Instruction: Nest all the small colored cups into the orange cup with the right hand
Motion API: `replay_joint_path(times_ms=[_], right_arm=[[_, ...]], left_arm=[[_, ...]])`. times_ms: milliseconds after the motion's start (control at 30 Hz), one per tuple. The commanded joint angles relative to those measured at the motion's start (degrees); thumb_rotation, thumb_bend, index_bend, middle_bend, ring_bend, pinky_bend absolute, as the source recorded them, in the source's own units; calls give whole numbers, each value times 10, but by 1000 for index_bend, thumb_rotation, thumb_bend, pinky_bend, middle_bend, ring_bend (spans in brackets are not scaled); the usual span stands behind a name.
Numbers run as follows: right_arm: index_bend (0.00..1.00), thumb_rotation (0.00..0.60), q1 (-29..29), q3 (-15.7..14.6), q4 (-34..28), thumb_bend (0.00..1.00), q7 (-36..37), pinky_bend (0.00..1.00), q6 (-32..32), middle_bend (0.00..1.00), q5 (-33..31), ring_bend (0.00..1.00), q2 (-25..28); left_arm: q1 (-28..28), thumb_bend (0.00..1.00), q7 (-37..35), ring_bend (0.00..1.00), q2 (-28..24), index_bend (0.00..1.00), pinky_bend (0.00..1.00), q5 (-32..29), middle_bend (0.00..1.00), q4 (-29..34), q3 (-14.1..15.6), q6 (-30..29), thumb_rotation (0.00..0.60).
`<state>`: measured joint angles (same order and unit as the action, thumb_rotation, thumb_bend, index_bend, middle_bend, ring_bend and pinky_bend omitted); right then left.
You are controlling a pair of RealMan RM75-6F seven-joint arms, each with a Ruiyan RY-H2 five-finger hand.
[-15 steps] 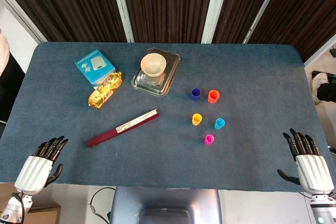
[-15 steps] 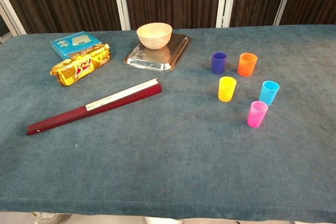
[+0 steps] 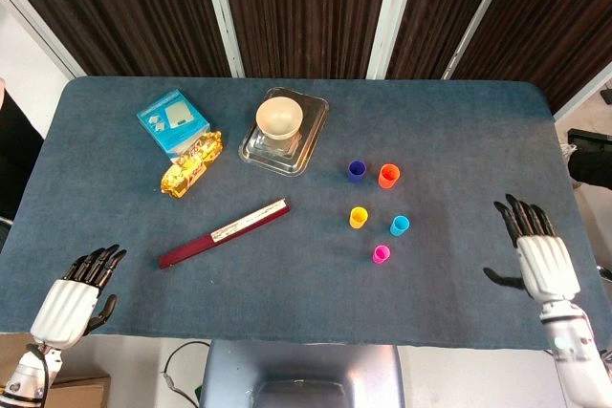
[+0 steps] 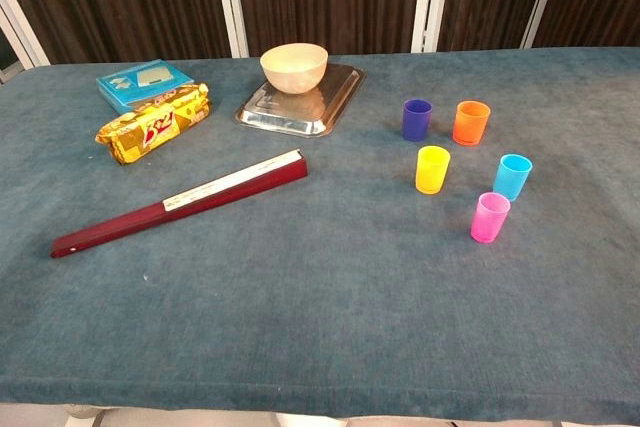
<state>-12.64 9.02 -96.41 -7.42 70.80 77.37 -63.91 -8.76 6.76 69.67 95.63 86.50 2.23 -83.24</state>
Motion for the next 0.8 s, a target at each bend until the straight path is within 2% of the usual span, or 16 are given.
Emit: replay_joint_path(times_ms=[33,200,433,600,800], right_arm=[[87,600,-180,107,82,256,-81,0,-182,0,-183,0,-60],[187,600,-302,132,191,256,-172,0,-241,0,-295,0,-146],[296,600,-411,137,374,255,-238,0,-273,0,-393,0,-267],[340,600,-447,125,479,301,-235,0,-316,0,-412,0,-338],[366,600,-467,119,546,354,-202,0,-351,0,-395,0,-387]], left_arm=[[-2,480,5,96,3,0,193,-10,48,-2,-3,8,600],[-5,481,11,96,5,0,193,-38,48,-3,-12,24,600],[-12,481,7,96,4,0,193,-62,48,-7,-21,41,600],[-14,481,4,96,3,0,193,-71,46,-8,-24,46,600],[-17,480,3,96,4,0,193,-72,46,-9,-22,50,600]])
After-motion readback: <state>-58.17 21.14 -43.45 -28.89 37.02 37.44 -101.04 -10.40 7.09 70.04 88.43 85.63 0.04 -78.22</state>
